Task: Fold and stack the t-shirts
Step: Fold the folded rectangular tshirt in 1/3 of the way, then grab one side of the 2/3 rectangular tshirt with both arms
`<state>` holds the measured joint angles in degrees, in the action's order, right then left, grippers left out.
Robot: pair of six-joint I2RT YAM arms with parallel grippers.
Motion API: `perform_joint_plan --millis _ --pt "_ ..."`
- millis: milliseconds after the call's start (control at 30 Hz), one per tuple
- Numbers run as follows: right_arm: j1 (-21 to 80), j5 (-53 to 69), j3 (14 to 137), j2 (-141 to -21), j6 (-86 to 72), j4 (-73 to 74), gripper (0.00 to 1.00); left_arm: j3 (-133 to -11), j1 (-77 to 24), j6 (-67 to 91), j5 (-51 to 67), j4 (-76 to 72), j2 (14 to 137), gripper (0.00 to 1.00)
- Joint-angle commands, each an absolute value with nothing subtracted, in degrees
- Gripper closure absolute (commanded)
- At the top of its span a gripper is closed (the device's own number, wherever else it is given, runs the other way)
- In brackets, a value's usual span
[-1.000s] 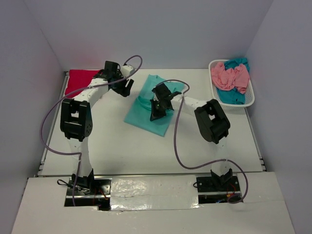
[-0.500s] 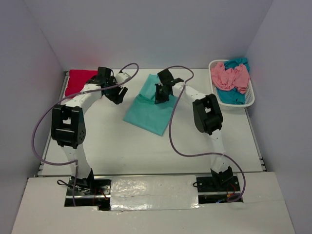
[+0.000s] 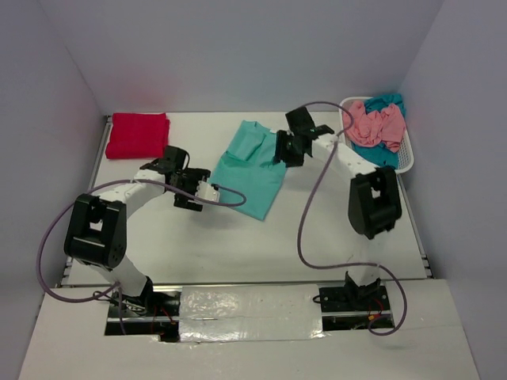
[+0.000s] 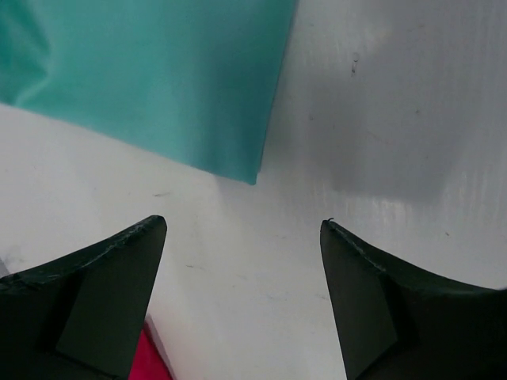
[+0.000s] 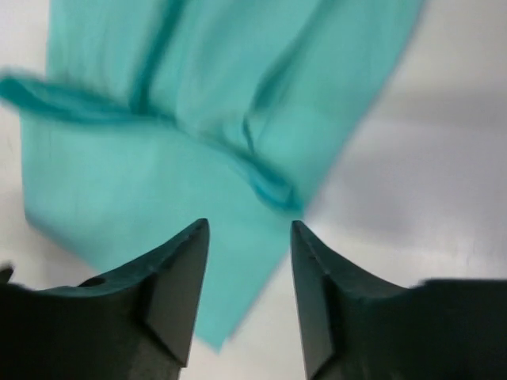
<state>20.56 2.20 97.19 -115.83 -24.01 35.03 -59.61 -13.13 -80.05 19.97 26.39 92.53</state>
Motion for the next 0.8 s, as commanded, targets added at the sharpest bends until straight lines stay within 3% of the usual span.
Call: perform_joint_plan --millis 0,200,400,533,667,767 --pt "21.8 7.2 84.7 -103.4 -28.4 31.7 0.44 -58.8 -13.9 -94.0 24.0 22.7 93.0 0.09" --pt "27.4 13.3 60.6 -96.2 -37.3 23.0 0.37 -54.3 -16.8 -94.1 18.8 11.2 95.9 0.15" --pt "32.2 16.8 54.2 -97.7 -45.7 13.2 0.37 -53.4 -17.8 -92.8 16.6 9.4 98.3 0.2" --pt "32.9 15.8 55.4 -101.0 -47.3 11.7 0.37 -53.0 -19.2 -90.7 11.4 6.2 101.2 0.35" --pt "33.0 14.6 54.1 -102.1 -49.1 10.9 0.37 -54.5 -19.5 -87.4 9.3 5.6 103.1 0.57" --pt "32.7 12.8 52.6 -102.5 -51.1 9.2 0.4 -53.5 -19.5 -88.1 9.9 6.1 102.1 0.66"
